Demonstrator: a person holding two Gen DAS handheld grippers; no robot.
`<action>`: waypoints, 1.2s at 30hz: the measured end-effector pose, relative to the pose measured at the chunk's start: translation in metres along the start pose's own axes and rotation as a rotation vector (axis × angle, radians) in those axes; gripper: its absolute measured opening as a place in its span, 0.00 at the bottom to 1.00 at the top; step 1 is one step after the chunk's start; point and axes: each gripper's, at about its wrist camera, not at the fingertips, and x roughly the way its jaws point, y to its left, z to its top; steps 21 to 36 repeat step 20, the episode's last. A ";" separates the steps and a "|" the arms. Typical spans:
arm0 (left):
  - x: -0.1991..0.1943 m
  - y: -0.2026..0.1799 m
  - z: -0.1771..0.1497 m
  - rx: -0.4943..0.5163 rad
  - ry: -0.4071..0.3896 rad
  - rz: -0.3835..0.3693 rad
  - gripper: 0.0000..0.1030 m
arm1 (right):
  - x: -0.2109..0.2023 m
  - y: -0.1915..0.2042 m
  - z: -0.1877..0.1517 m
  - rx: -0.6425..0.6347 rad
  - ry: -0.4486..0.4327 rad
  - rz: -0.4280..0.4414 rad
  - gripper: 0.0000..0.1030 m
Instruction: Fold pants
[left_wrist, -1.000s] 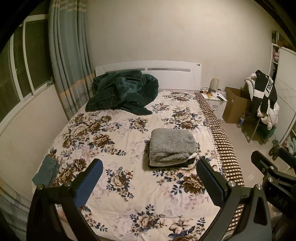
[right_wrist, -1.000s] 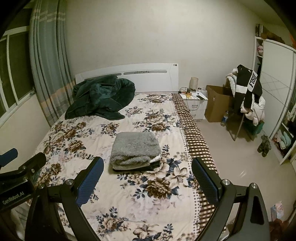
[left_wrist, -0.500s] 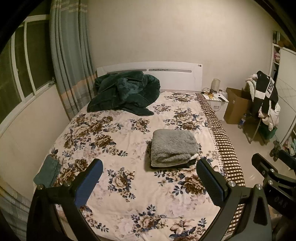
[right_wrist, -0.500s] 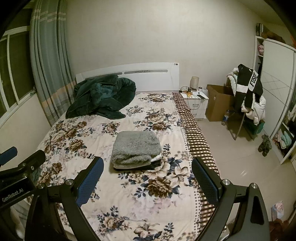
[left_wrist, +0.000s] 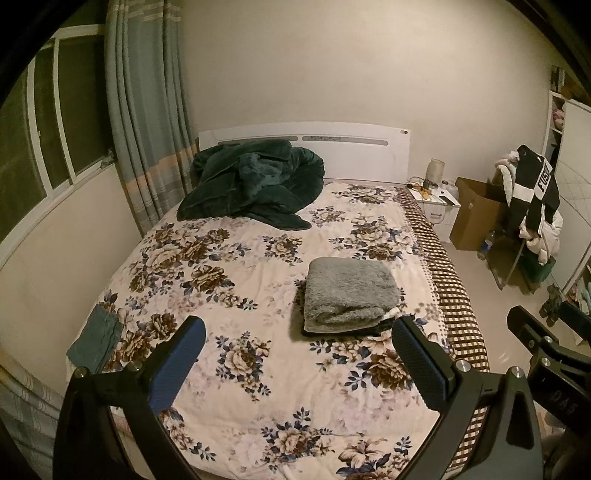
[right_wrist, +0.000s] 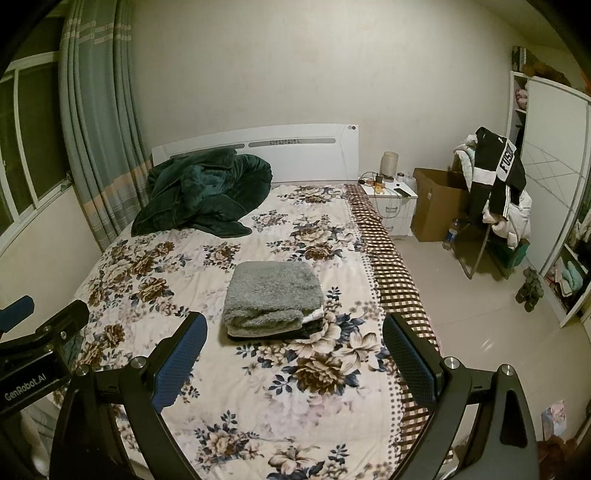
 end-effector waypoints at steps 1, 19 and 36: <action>-0.001 0.001 0.000 -0.001 0.001 0.003 1.00 | 0.001 0.001 0.000 -0.001 0.001 0.001 0.95; 0.000 0.001 -0.003 0.004 -0.018 0.030 1.00 | 0.002 0.002 -0.001 -0.003 0.006 0.000 0.95; 0.000 0.001 -0.004 0.002 -0.019 0.030 1.00 | 0.002 0.002 -0.001 -0.001 0.006 0.001 0.95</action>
